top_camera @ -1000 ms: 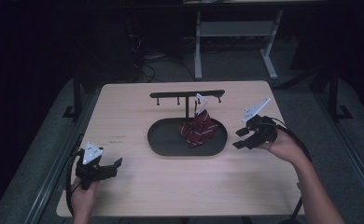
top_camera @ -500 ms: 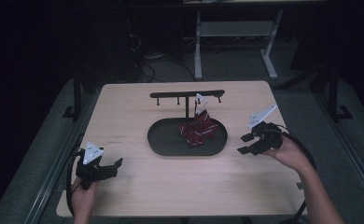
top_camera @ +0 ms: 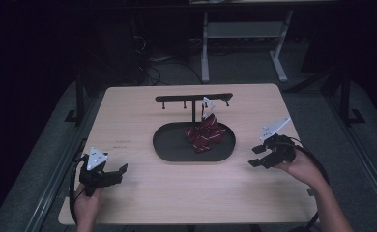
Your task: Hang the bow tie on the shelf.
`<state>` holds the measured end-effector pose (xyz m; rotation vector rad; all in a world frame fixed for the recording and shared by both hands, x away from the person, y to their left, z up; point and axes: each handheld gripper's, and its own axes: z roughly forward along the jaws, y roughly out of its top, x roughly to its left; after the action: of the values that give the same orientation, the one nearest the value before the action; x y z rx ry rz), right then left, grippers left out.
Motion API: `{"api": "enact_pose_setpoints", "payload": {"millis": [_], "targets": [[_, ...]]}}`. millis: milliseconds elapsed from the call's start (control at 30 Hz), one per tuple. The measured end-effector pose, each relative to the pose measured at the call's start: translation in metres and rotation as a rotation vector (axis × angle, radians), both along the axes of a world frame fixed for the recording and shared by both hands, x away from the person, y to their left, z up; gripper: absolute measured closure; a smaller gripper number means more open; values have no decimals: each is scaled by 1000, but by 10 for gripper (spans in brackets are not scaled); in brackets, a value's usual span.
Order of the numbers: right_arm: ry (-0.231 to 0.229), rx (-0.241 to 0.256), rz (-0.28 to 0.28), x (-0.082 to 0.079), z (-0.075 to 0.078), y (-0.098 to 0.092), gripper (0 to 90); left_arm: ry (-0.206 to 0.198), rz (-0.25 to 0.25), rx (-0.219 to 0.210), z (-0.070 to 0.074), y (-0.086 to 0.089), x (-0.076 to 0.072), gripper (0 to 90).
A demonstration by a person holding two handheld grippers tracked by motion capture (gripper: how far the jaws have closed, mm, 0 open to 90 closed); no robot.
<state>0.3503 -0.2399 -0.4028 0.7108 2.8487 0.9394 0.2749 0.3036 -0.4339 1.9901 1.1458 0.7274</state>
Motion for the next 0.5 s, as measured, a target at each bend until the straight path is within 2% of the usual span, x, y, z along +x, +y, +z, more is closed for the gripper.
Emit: {"api": "enact_pose_setpoints", "payload": {"millis": [100,433,500], "targets": [[15,3,-9,-3,-4,0,414,-1,-1,0,0,0,0,163],[22,14,-14,-13,-12,-2,404,-6,-4,-3,0,0,0,163],[37,16,-21,-15,-14,-3,402,-4,-2,-5,0,0,0,163]]}}
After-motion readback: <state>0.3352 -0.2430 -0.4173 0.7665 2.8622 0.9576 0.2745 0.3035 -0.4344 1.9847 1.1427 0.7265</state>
